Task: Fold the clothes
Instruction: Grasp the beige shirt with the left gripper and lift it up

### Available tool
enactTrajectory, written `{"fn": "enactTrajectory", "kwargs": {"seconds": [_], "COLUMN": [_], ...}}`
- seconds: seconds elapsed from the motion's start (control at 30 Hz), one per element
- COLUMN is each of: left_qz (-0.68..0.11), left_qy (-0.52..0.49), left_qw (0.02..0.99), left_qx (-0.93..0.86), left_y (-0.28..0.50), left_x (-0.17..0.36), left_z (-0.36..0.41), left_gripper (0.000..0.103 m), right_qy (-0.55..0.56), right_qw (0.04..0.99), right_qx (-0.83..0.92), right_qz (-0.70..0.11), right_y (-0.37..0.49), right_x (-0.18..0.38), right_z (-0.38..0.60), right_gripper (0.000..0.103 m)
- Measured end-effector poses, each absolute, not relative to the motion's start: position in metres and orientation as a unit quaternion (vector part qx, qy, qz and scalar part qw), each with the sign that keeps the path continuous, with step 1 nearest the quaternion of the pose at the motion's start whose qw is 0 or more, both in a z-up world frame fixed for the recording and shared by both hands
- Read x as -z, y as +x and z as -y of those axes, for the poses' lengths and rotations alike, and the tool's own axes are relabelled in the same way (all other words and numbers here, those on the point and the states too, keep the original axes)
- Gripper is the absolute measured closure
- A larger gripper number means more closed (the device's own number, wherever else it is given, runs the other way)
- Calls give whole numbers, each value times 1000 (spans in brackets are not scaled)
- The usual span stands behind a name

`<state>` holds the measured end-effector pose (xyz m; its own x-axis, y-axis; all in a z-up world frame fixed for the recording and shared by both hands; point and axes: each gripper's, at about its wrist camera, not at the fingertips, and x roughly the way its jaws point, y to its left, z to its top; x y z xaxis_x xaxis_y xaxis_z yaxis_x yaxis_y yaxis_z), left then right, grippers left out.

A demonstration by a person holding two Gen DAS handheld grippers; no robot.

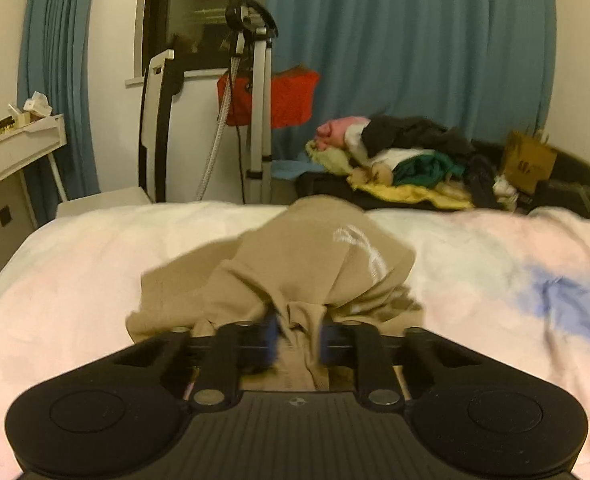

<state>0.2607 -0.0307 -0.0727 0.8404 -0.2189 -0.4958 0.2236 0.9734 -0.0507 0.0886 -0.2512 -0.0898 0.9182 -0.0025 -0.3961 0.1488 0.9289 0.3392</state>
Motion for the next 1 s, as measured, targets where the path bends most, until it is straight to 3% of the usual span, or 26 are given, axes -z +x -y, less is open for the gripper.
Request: {"fn": "enactTrajectory", "kwargs": {"seconds": [0.4, 0.67, 1.0], "left_qz": [-208, -175, -198], "left_qy": [-114, -213, -278], "left_qw": [945, 916, 904], "left_qx": [228, 292, 258], "left_y": [125, 36, 55], "left_x": [-6, -41, -3], "left_z": [16, -2, -64], "left_gripper": [91, 90, 90], "right_qy": [176, 182, 140], "right_qw": [973, 972, 967], "right_qx": [67, 21, -130], "right_qz": [-132, -144, -171], "right_y": [43, 13, 6], "right_x": [59, 44, 48], "right_z": [267, 258, 196], "right_gripper": [0, 0, 0]}}
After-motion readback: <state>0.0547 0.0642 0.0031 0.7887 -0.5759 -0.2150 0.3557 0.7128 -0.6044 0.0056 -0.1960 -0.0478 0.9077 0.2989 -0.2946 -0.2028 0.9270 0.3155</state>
